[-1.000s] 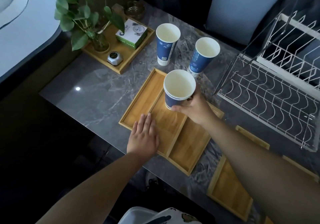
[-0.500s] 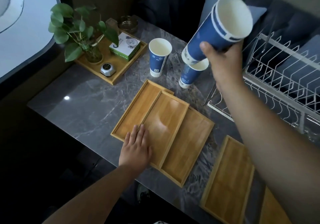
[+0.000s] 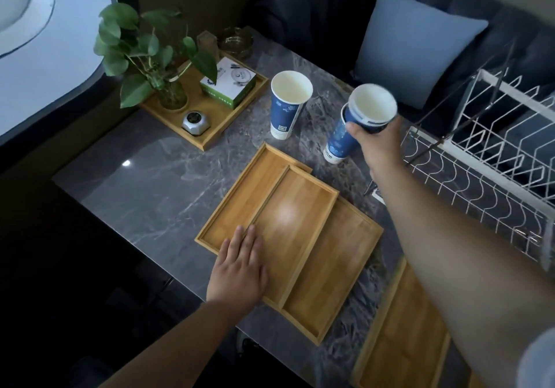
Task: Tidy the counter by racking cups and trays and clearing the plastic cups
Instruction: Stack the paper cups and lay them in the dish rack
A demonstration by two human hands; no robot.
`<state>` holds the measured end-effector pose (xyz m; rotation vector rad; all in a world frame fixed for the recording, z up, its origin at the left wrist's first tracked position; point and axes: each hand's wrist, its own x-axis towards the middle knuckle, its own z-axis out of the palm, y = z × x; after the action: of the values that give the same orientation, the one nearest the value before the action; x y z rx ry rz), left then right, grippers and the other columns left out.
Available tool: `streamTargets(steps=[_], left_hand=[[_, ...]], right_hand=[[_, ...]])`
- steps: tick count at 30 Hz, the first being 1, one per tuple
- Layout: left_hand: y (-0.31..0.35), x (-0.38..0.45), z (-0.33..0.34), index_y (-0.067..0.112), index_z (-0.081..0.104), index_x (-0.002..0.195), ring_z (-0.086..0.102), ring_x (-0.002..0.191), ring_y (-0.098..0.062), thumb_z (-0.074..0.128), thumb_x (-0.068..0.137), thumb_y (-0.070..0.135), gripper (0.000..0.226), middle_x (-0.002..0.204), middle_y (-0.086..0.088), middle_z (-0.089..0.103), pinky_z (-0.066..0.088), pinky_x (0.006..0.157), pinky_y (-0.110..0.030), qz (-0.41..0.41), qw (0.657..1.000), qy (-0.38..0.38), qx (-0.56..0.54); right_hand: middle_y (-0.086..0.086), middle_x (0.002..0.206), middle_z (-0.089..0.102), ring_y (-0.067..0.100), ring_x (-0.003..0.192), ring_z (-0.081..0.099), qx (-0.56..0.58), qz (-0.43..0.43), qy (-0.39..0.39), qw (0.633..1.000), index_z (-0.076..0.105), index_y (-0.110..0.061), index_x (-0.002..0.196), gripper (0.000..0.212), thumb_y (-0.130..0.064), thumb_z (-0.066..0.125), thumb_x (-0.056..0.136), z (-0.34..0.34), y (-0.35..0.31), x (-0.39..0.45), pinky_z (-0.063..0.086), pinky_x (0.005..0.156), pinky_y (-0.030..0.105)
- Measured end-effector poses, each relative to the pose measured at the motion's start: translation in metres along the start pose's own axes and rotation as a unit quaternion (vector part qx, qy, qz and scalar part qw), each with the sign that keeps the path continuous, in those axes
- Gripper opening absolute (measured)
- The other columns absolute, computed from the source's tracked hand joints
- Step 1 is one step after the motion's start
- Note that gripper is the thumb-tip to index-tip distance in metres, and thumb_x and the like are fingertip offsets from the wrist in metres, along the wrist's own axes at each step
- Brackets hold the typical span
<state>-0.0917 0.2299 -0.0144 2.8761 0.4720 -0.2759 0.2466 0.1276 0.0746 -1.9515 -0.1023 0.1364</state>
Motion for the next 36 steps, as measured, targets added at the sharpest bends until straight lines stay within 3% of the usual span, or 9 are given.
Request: streamTargets(steps=[3,6,9,15,19,25,28,33,36], left_hand=[[-0.001,0.001,0.0,0.008,0.042,0.145,0.017,0.146,-0.032,0.031,0.094,0.043,0.063,0.156,-0.012,0.031,0.023,0.117,-0.051,0.002,1.0,0.003,0.002],[-0.001,0.0,0.0,0.008,0.043,0.144,0.019,0.146,-0.033,0.032,0.094,0.044,0.063,0.155,-0.013,0.032,0.027,0.115,-0.052,0.004,1.0,0.004,0.001],[-0.001,0.0,0.001,0.008,0.042,0.144,0.019,0.146,-0.033,0.032,0.094,0.044,0.063,0.155,-0.013,0.032,0.028,0.116,-0.051,0.002,1.0,0.002,0.001],[-0.001,0.0,0.002,0.007,0.044,0.143,0.02,0.145,-0.033,0.033,0.093,0.043,0.063,0.154,-0.014,0.034,0.025,0.116,-0.052,0.006,1.0,0.007,0.003],[-0.001,-0.001,0.004,0.007,0.043,0.144,0.019,0.146,-0.033,0.033,0.093,0.044,0.063,0.155,-0.013,0.033,0.017,0.116,-0.049,0.008,1.0,0.007,0.001],[-0.001,0.0,0.003,0.007,0.046,0.142,0.022,0.145,-0.033,0.036,0.092,0.043,0.063,0.153,-0.013,0.036,0.016,0.113,-0.047,0.011,1.0,0.008,0.0],[-0.001,0.0,0.004,0.008,0.046,0.143,0.022,0.145,-0.033,0.036,0.092,0.044,0.063,0.154,-0.012,0.035,0.013,0.113,-0.046,0.007,1.0,0.007,-0.002],[-0.002,-0.001,0.006,0.009,0.044,0.144,0.02,0.146,-0.032,0.038,0.092,0.044,0.063,0.154,-0.011,0.035,0.016,0.113,-0.048,0.007,1.0,0.006,-0.011],[-0.003,0.0,0.007,0.009,0.045,0.143,0.022,0.146,-0.031,0.039,0.092,0.045,0.063,0.154,-0.009,0.036,0.017,0.113,-0.048,0.007,1.0,0.009,-0.017]], right_hand=[[0.003,0.142,0.047,0.017,0.127,0.049,0.004,0.022,-0.018,1.0,0.03,-0.018,0.146,0.109,-0.039,0.086,0.054,0.004,0.015,0.001,0.039,0.111,0.038],[0.004,0.143,0.048,0.019,0.13,0.049,0.009,0.032,-0.036,0.999,0.032,-0.016,0.143,0.116,-0.045,0.086,0.045,0.007,0.027,0.004,0.04,0.112,0.045],[0.003,0.145,0.047,0.021,0.132,0.049,0.008,0.045,-0.049,0.998,0.029,-0.017,0.145,0.118,-0.045,0.088,0.046,0.01,0.038,0.005,0.04,0.111,0.048],[-0.001,0.133,0.056,0.016,0.118,0.059,0.01,0.043,-0.029,0.999,0.042,-0.016,0.134,0.083,-0.03,0.085,0.065,0.013,0.041,0.005,0.048,0.104,0.047],[0.003,0.132,0.058,0.013,0.114,0.062,0.07,0.007,-0.015,0.997,0.04,-0.013,0.131,0.083,-0.036,0.082,0.062,0.007,0.001,0.008,0.05,0.102,0.046],[0.003,0.128,0.062,0.016,0.114,0.065,0.155,-0.123,-0.028,0.98,0.045,-0.022,0.122,0.069,-0.033,0.086,0.067,0.03,-0.096,0.027,0.054,0.094,0.052],[0.005,0.129,0.061,0.016,0.115,0.064,0.15,-0.159,-0.05,0.975,0.044,-0.014,0.128,0.077,-0.033,0.087,0.067,0.054,-0.118,0.028,0.054,0.096,0.047],[-0.01,0.122,0.062,-0.005,0.105,0.063,0.055,-0.133,-0.081,0.986,0.046,-0.019,0.126,0.075,-0.041,0.083,0.064,0.084,-0.096,0.019,0.052,0.089,0.02],[-0.006,0.122,0.062,0.004,0.107,0.063,0.0,-0.108,-0.104,0.989,0.045,-0.015,0.128,0.081,-0.044,0.081,0.061,0.091,-0.073,0.02,0.052,0.09,0.024]])
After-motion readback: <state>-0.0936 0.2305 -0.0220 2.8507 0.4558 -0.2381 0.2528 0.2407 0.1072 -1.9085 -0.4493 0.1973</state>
